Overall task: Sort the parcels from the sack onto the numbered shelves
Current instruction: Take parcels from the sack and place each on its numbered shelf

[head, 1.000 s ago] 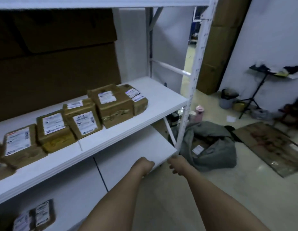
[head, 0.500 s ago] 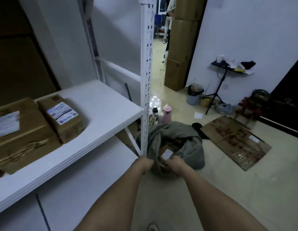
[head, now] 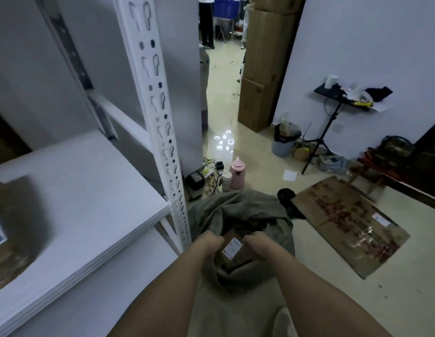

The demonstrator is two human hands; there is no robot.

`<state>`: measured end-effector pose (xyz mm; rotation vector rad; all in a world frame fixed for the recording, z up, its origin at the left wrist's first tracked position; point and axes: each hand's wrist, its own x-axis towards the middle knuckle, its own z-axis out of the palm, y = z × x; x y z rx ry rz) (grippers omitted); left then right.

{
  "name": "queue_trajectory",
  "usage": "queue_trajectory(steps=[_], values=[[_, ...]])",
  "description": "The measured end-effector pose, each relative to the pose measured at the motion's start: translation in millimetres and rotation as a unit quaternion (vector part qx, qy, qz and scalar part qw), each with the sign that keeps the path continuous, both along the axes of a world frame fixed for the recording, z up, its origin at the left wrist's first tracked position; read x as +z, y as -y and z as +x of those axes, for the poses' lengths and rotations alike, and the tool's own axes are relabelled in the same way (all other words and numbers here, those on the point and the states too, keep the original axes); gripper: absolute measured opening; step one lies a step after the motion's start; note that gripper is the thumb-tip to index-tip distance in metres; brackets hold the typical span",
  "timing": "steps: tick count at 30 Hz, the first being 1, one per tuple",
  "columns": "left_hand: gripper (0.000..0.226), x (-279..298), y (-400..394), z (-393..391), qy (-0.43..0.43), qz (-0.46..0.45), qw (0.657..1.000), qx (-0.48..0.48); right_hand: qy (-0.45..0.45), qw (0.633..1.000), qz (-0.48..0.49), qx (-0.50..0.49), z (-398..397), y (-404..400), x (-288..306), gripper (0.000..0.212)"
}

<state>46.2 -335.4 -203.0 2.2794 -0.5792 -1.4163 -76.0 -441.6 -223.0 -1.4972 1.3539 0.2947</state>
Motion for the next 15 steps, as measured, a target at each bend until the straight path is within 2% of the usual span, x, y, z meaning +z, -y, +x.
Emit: queue_trajectory(steps=[5,8,10,12,15], values=[[0.038,-33.1,82.9,10.7,-0.038,-0.013,0.995,0.089,-0.006,0.999,0.03,0.025,22.2,90.3,-31.4,0.031],[0.022,-54.5,125.3,6.5,-0.045,-0.008,0.989,0.14,-0.034,0.995,0.025,0.086,33.5,145.3,-51.0,0.037],[0.021,-65.7,151.5,5.0,-0.053,0.0,0.98,0.192,-0.046,0.989,0.022,0.138,40.6,181.4,-64.1,0.038],[0.017,-77.1,172.0,8.9,-0.061,0.003,0.974,0.216,-0.062,0.982,0.012,0.18,48.3,210.9,-73.4,0.025],[0.036,-103.4,198.2,13.6,-0.043,0.01,0.969,0.242,-0.064,0.98,0.003,0.187,59.1,249.2,-98.2,0.021]])
